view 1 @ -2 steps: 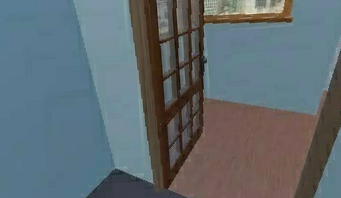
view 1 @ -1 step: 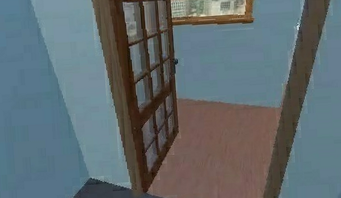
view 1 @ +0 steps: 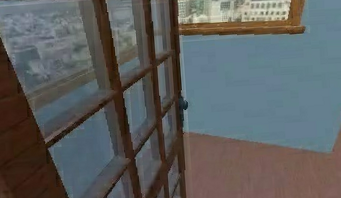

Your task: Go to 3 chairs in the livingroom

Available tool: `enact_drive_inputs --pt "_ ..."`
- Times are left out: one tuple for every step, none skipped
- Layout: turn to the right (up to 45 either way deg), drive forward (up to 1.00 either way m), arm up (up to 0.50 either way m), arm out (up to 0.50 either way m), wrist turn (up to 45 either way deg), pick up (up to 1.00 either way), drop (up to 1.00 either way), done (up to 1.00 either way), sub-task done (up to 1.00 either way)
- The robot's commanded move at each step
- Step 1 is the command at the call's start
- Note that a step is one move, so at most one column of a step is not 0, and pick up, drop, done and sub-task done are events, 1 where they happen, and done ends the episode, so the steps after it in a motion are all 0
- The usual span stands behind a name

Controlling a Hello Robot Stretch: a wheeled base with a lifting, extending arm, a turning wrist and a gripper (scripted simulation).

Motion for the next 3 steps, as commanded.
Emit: enact_drive_inputs --pt "24.0 0.0 0.0 0.0 0.0 0.0 0.0 0.0 0.0" --pt "0.0 0.3 0.0 0.0 0.0 0.0 0.0 0.0 0.0" --pt "45.0 0.0 0.0 0.0 0.0 0.0 0.0 0.0 0.0"
